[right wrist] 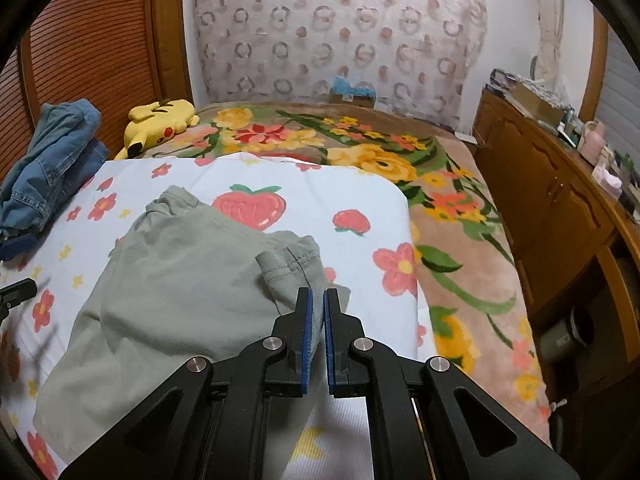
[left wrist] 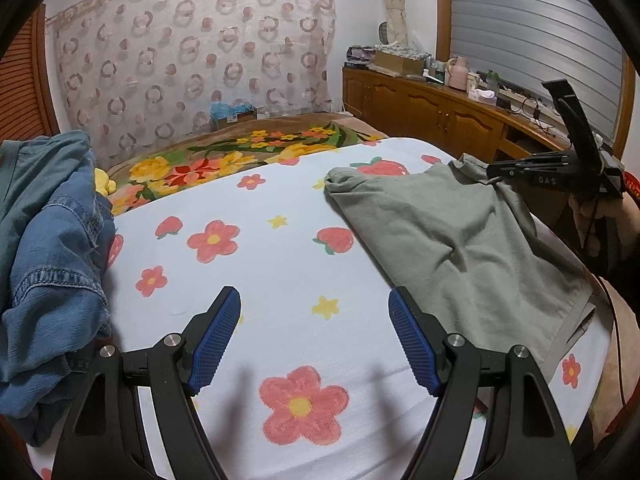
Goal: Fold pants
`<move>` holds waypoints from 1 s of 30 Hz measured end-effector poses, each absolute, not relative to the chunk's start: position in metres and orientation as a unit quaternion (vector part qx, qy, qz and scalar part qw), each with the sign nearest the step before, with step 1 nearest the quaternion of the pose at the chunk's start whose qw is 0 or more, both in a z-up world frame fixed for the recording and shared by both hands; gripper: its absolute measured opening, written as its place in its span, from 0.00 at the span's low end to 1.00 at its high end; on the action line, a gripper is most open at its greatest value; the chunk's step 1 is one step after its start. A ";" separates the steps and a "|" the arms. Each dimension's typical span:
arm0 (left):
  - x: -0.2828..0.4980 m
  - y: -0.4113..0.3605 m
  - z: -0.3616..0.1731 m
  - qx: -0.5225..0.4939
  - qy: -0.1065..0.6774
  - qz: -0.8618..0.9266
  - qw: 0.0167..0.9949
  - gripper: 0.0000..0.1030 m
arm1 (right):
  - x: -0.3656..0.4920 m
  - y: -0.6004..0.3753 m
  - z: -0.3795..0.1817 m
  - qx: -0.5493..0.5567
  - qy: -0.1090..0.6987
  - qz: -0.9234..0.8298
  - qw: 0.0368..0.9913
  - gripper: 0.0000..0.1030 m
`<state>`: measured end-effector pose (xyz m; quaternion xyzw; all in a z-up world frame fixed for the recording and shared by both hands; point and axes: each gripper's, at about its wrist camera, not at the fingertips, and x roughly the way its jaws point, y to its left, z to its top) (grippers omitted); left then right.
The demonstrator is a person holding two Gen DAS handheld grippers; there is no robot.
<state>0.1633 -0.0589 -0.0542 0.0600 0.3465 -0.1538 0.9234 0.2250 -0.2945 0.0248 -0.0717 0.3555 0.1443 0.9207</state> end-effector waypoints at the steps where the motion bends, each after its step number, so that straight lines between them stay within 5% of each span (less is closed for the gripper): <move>1: 0.163 -0.060 -0.054 0.060 0.347 -0.155 0.923 0.75 | 0.224 -0.295 0.028 -0.072 0.355 0.142 0.921 0.11; 9: 0.160 -0.076 -0.052 0.067 0.348 -0.165 0.920 0.75 | 0.221 -0.310 0.033 -0.070 0.339 0.152 0.926 0.31; 30: 0.129 -0.107 -0.050 0.076 0.344 -0.201 0.914 0.75 | 0.147 -0.327 0.040 -0.043 0.318 0.167 0.932 0.31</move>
